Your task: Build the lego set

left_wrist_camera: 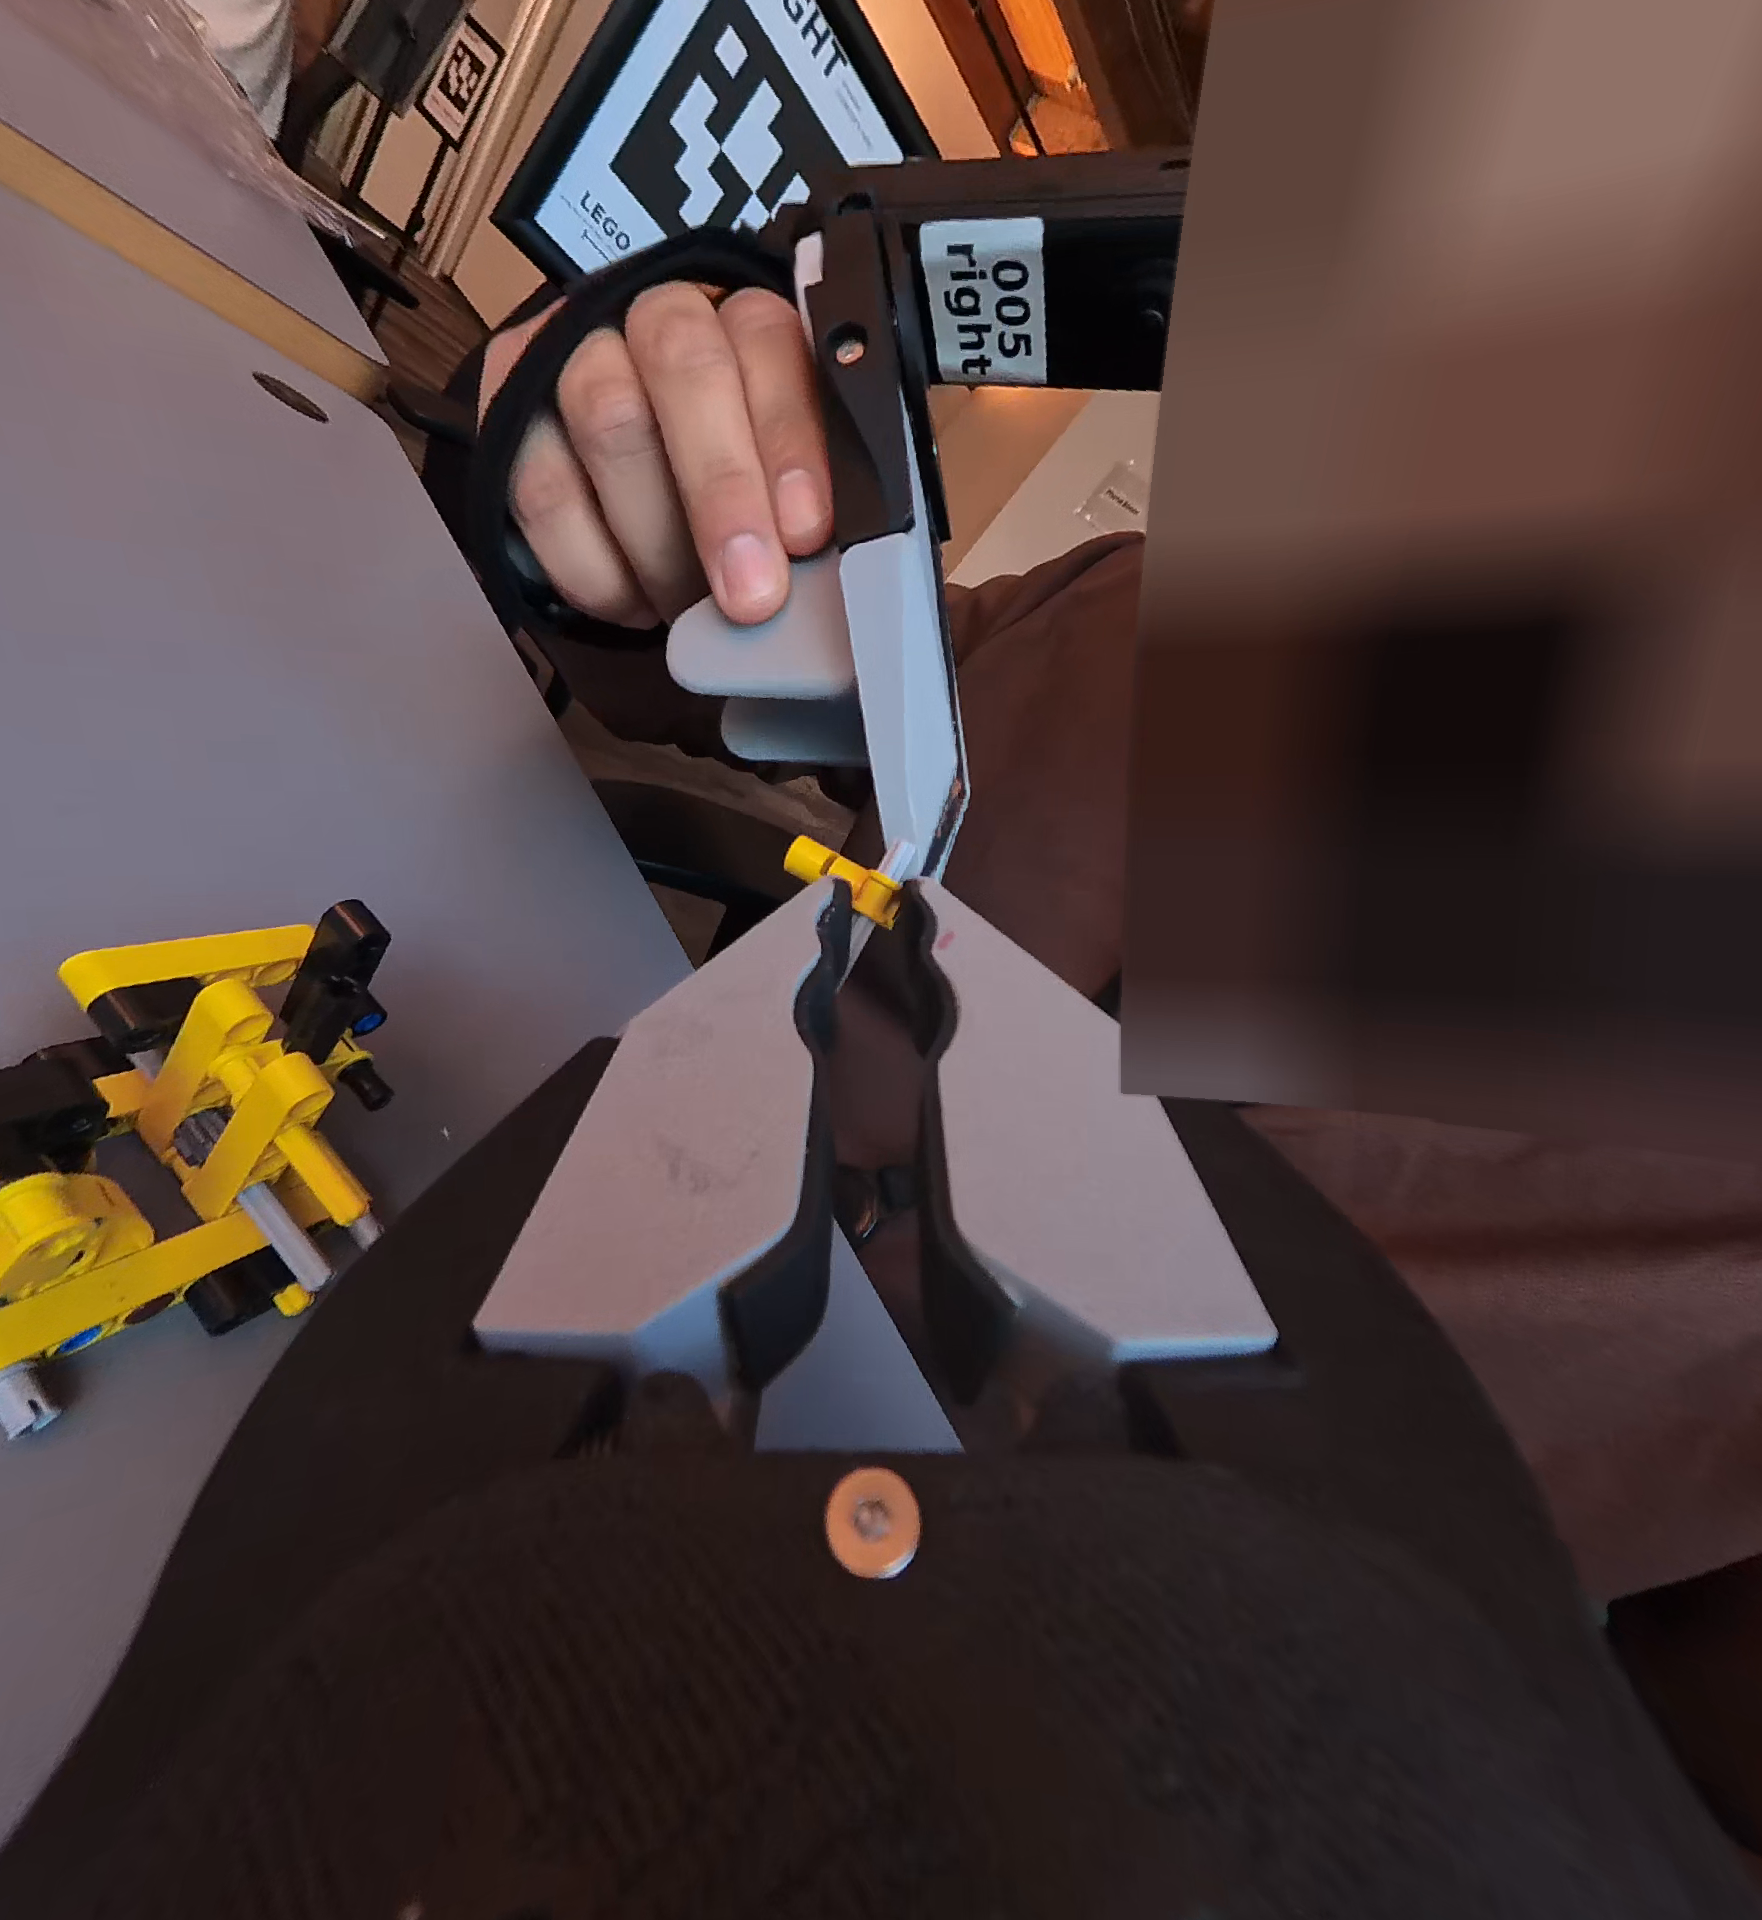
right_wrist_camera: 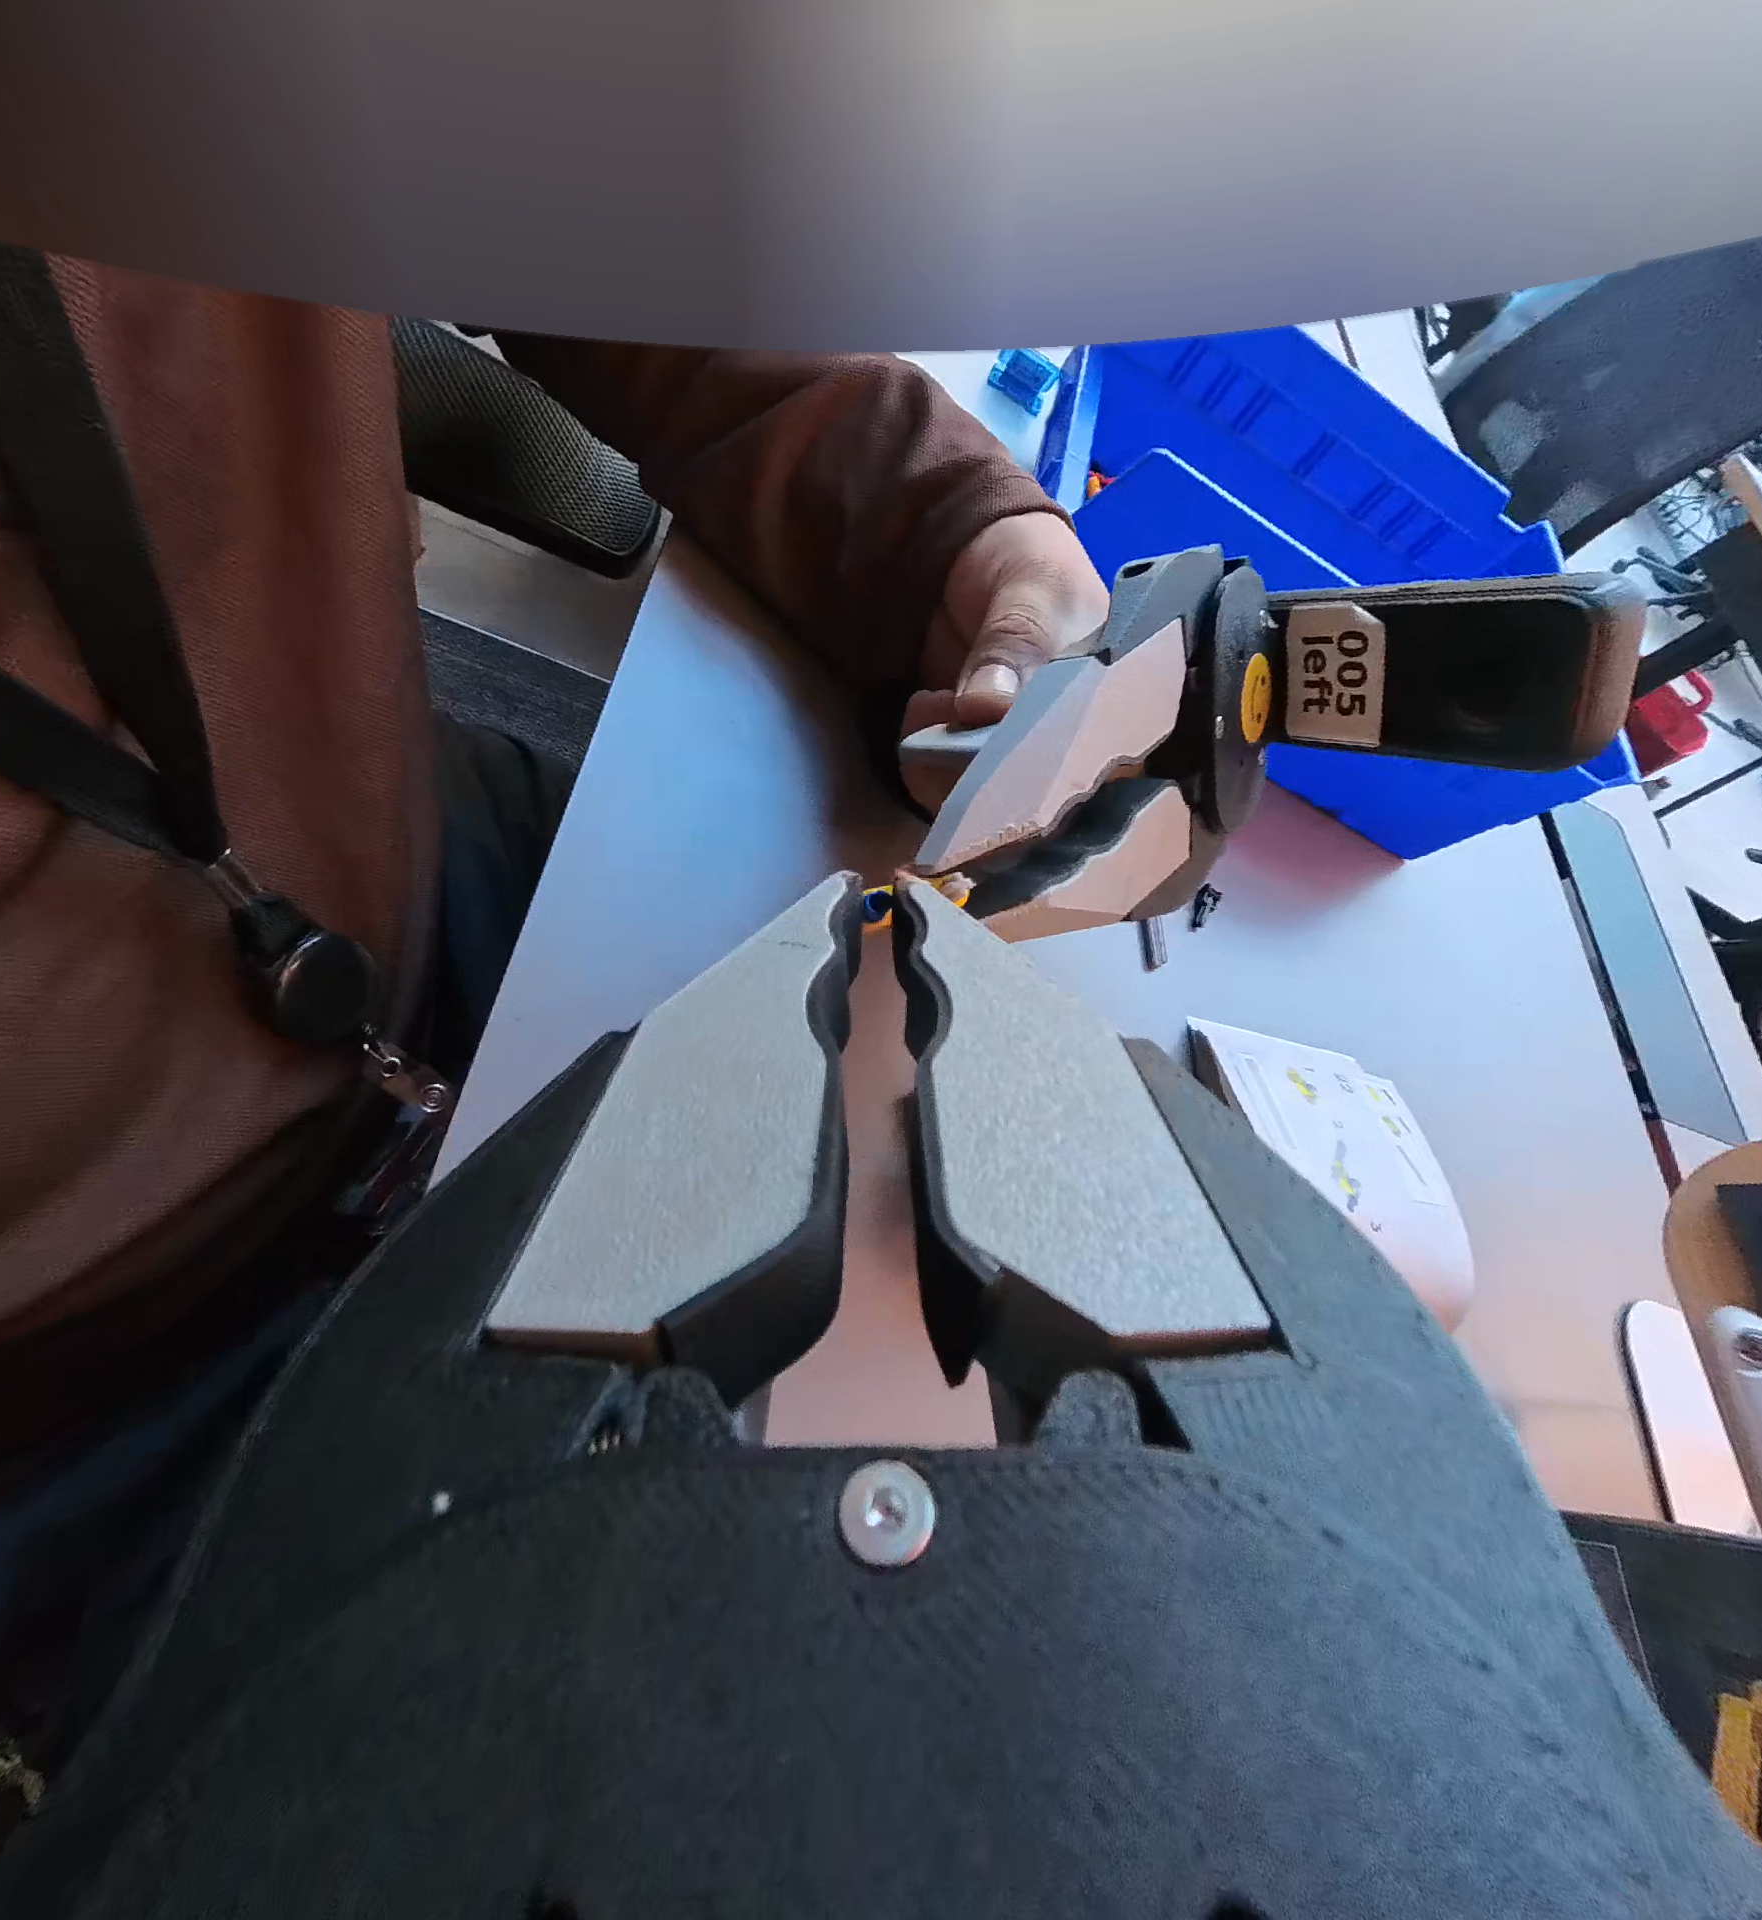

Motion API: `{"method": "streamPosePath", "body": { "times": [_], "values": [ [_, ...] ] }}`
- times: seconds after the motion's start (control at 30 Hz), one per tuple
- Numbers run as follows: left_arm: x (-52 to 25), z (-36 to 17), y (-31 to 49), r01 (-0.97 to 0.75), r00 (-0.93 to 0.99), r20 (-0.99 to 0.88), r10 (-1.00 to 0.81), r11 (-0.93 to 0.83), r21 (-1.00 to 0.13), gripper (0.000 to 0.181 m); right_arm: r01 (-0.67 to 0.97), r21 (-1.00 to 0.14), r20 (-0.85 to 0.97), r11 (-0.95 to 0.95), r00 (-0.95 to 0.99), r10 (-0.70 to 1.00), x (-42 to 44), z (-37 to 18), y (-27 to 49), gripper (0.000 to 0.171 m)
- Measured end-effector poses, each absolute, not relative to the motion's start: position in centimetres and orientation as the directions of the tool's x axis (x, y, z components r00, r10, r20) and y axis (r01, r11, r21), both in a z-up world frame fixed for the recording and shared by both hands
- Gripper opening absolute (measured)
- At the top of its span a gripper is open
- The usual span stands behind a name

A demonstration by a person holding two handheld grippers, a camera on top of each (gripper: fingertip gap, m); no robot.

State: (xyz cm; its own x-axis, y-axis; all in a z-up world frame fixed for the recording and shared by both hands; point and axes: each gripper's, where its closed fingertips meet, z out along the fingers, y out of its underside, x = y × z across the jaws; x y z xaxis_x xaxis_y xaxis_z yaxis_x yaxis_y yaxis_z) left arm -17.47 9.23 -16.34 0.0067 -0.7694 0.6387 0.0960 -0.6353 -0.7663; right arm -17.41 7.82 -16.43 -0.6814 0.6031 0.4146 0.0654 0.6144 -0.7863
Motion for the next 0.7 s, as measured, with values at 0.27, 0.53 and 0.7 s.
{"method": "streamPosePath", "body": {
  "times": [0.27,0.53,0.7],
  "values": [
    [-17.49,-16.55,9.26,0.091,0.015,0.644,-0.765,-0.640,-0.763,0.008,0.051,-0.784,0.415,0.619,-0.698,0.584,-17.04,-16.14,7.77,0.002],
    [-17.38,-16.48,9.11,0.087,0.009,0.642,-0.767,-0.639,-0.764,0.008,0.058,-0.781,0.409,0.622,-0.707,0.578,-17.15,-16.59,7.73,0.001],
    [-17.38,-16.55,9.07,0.085,0.009,0.643,-0.765,-0.641,-0.763,0.008,0.057,-0.777,0.410,0.627,-0.710,0.573,-17.17,-16.68,7.70,0.001]
  ]
}}
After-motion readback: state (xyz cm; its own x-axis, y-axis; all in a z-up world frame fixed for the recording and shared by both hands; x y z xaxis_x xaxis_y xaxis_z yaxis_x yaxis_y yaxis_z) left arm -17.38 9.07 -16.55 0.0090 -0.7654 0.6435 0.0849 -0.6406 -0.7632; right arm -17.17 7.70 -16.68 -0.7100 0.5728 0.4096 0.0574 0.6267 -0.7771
